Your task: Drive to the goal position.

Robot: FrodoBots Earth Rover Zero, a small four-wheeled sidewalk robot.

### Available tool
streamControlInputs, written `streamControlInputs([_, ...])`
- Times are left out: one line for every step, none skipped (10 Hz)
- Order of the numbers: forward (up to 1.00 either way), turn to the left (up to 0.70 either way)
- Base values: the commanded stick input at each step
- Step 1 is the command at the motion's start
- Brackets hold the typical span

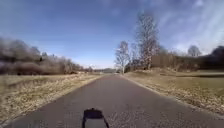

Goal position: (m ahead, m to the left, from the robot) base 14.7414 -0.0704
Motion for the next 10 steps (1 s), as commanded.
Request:
streamControlInputs([0.85, 0.03])
streamControlInputs([0.85, 0.03])
streamControlInputs([0.85, 0.03])
streamControlInputs([0.85, 0.03])
streamControlInputs([0.85, 0.03])
streamControlInputs([0.85, 0.03])
streamControlInputs([0.85, 0.03])
streamControlInputs([0.85, 0.03])
streamControlInputs([0.85, 0.03])
streamControlInputs([0.85, 0.03])
